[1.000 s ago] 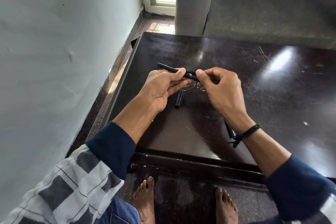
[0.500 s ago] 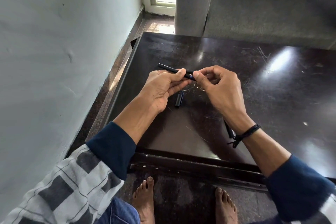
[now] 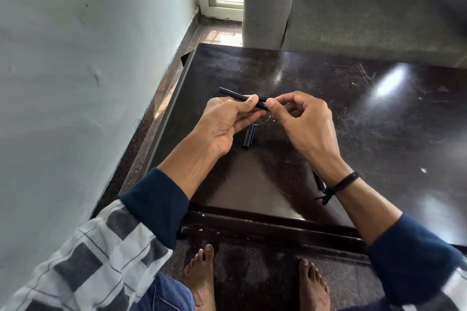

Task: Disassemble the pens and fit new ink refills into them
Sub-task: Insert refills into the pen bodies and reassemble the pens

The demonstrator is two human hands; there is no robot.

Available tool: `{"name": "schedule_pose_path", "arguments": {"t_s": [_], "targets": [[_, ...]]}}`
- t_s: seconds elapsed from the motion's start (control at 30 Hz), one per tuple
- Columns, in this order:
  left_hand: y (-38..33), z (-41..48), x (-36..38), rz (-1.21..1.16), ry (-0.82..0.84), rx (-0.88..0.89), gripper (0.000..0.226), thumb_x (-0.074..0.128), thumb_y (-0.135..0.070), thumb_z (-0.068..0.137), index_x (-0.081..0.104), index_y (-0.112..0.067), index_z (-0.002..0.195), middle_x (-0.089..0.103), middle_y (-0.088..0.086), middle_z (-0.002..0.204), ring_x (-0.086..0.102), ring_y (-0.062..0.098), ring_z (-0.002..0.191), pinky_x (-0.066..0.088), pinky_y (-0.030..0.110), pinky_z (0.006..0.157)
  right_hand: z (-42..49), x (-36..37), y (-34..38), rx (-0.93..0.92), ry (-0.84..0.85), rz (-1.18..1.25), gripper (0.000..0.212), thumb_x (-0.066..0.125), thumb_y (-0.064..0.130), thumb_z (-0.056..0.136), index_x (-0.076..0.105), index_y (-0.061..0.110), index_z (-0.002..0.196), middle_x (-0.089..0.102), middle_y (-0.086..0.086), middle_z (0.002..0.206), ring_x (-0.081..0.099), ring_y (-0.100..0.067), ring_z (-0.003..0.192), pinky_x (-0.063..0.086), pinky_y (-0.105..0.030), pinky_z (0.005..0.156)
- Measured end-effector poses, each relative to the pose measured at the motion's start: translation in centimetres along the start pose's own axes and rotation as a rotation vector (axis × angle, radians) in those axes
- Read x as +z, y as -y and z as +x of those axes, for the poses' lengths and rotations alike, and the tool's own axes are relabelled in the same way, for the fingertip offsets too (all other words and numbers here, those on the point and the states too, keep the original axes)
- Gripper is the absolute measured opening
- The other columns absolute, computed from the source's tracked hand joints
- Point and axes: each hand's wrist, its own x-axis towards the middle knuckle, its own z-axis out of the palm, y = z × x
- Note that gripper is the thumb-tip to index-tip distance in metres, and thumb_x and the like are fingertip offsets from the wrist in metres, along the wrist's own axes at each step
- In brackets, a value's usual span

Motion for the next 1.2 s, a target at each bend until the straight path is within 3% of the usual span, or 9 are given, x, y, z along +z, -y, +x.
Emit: {"name": "schedule_pose_path", "arguments": {"t_s": [0.13,0.23,0.37,0.53,0.67,0.83,0.93,1.03,1.2], "targets": [[0.02,0.05,-0.02,0.006,0.002,-0.009,0.007,0.074,-0.001,0.088,0.070,0.004,0.090,0.077,0.017,0.082,0.077,0.023,0.074,0.059,0.020,0.062,0.12,0.10,-0.11,-0.003,0.020,-0.019,0.012,0.075,0.036,0.092,0.076,0.029,0.082,0.073,0.012,0.073,0.065,0.000,0.066,0.049,-0.021,0.062],[0.03,0.18,0.06,0.005,-0.006,-0.006,0.006,0.073,-0.001,0.088,0.070,0.003,0.090,0.077,0.016,0.080,0.077,0.021,0.070,0.059,0.021,0.062,0.22,-0.02,-0.13,-0.020,0.026,0.008,0.011,0.083,0.028,0.085,0.072,0.029,0.085,0.072,0.012,0.079,0.064,0.001,0.070,0.047,-0.012,0.062],[0.04,0.18,0.00,-0.002,-0.015,0.004,0.005,0.074,0.000,0.087,0.070,0.003,0.088,0.076,0.014,0.079,0.076,0.020,0.071,0.060,0.022,0.064,0.07,0.17,-0.10,-0.035,0.031,-0.001,0.019,0.084,0.038,0.083,0.070,0.032,0.095,0.070,0.012,0.085,0.062,0.002,0.072,0.045,-0.008,0.062],[0.02,0.02,0.03,-0.002,0.001,-0.012,0.007,0.073,0.000,0.088,0.070,0.004,0.091,0.077,0.016,0.082,0.077,0.025,0.075,0.059,0.021,0.064,0.09,0.30,-0.10,-0.008,0.021,0.003,0.006,0.076,0.038,0.091,0.075,0.032,0.091,0.073,0.013,0.080,0.064,0.000,0.070,0.052,-0.022,0.066],[0.19,0.01,0.11,0.000,-0.003,-0.017,0.007,0.073,0.000,0.088,0.070,0.004,0.093,0.076,0.013,0.078,0.076,0.019,0.069,0.059,0.020,0.063,0.03,0.34,-0.20,-0.047,0.042,0.001,0.012,0.083,0.025,0.086,0.073,0.031,0.089,0.073,0.013,0.082,0.065,0.002,0.076,0.046,-0.009,0.066],[0.07,-0.02,0.16,-0.012,-0.015,-0.005,0.004,0.072,0.001,0.088,0.070,0.003,0.090,0.076,0.012,0.076,0.076,0.018,0.069,0.059,0.020,0.063,-0.04,0.19,-0.14,-0.069,0.027,0.000,0.020,0.083,0.032,0.085,0.070,0.033,0.100,0.071,0.014,0.084,0.062,0.001,0.072,0.044,-0.008,0.065],[-0.06,-0.12,0.15,-0.006,-0.003,-0.008,0.007,0.071,0.000,0.089,0.069,0.005,0.094,0.077,0.015,0.081,0.077,0.022,0.073,0.060,0.021,0.065,-0.05,0.13,-0.01,-0.022,-0.005,0.011,0.012,0.077,0.043,0.089,0.073,0.034,0.097,0.073,0.015,0.082,0.066,0.001,0.073,0.052,-0.018,0.067],[-0.06,-0.18,0.19,-0.002,-0.002,-0.019,0.014,0.072,0.000,0.089,0.069,0.009,0.099,0.077,0.017,0.083,0.077,0.023,0.073,0.059,0.021,0.063,-0.06,0.21,-0.01,0.000,0.007,-0.024,0.007,0.075,0.037,0.092,0.076,0.030,0.089,0.074,0.012,0.079,0.068,-0.004,0.074,0.058,-0.033,0.071],[-0.12,-0.14,0.08,-0.007,-0.010,-0.014,0.006,0.071,0.000,0.089,0.068,0.004,0.092,0.076,0.016,0.081,0.076,0.019,0.068,0.061,0.022,0.064,-0.05,0.26,0.09,-0.056,0.031,0.003,0.015,0.083,0.023,0.085,0.071,0.029,0.091,0.072,0.013,0.086,0.065,0.000,0.077,0.047,-0.009,0.067]]}}
